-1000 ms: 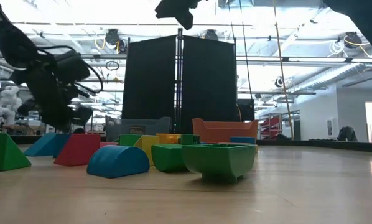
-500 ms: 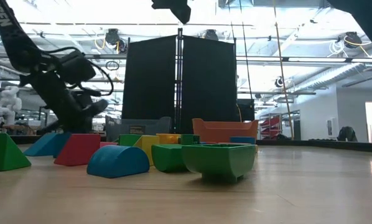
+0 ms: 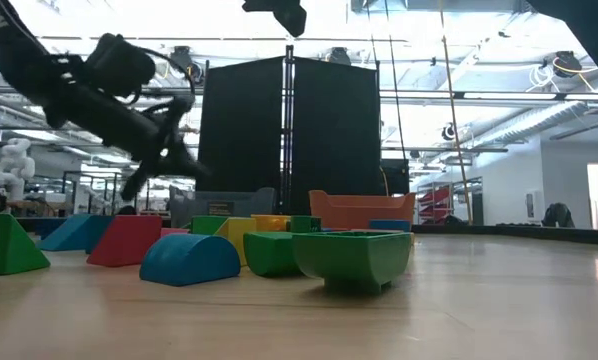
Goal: Sort blocks by size
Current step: Put the small blue game piece into the black bin
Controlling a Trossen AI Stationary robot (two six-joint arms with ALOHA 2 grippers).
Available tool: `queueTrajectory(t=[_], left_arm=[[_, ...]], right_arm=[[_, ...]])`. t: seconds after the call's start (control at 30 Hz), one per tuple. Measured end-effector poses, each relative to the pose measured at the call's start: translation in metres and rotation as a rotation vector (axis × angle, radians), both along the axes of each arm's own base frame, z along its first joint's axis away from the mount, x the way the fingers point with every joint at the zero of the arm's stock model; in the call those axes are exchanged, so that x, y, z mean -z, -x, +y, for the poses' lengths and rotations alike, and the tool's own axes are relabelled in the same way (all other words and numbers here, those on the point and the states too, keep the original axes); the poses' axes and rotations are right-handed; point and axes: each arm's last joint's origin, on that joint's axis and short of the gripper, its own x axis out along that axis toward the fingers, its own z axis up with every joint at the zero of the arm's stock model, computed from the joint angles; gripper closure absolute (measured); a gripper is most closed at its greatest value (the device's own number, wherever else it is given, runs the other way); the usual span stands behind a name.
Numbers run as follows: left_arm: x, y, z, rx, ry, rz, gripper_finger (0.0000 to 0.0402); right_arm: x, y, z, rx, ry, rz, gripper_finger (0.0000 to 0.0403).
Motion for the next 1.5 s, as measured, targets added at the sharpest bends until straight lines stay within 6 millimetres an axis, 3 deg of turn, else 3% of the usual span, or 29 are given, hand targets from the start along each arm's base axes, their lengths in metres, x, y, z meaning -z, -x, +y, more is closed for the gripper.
queueTrajectory(t=[0.13, 0.27, 0.43, 0.73, 0.83, 1.1, 1.33, 1.5], left_arm=[[0.012, 0.015, -0.011, -0.077, 0.008, 0.429, 0.0401], [0.016, 0.028, -0.031, -0.052, 0.051, 0.666, 0.0401], [0.008, 0.034, -0.053, -0.113, 0.043, 0.754, 0.0401], [0.011, 0.055, -0.086, -0.147, 0.123, 0.89, 0.0401], [0.011, 0.053, -0.093, -0.132, 0.144, 0.848, 0.0401], [0.003, 0.022, -0.113, 0.008, 0.212, 0.511, 0.0401], [-0.018, -0.007, -0.112, 0.099, 0.068, 0.183, 0.0401], [-0.035, -0.016, -0.105, 0.149, -0.062, 0.056, 0.0401]], right_arm=[[0.0, 0.0, 0.0, 0.013, -0.018, 0.007, 0.0339], [0.001, 0.001, 0.0, 0.013, -0.02, 0.015, 0.0339], [0.001, 0.0, 0.0, 0.012, -0.019, 0.014, 0.0339], [0.001, 0.0, 0.001, 0.011, -0.019, 0.012, 0.0339], [0.0, 0.0, 0.002, 0.009, -0.02, 0.011, 0.0339], [0.001, -0.001, 0.007, -0.002, -0.019, 0.012, 0.0339], [0.001, 0.0, 0.007, -0.004, -0.017, 0.014, 0.0339], [0.005, 0.002, 0.013, -0.052, 0.019, 0.056, 0.0339]])
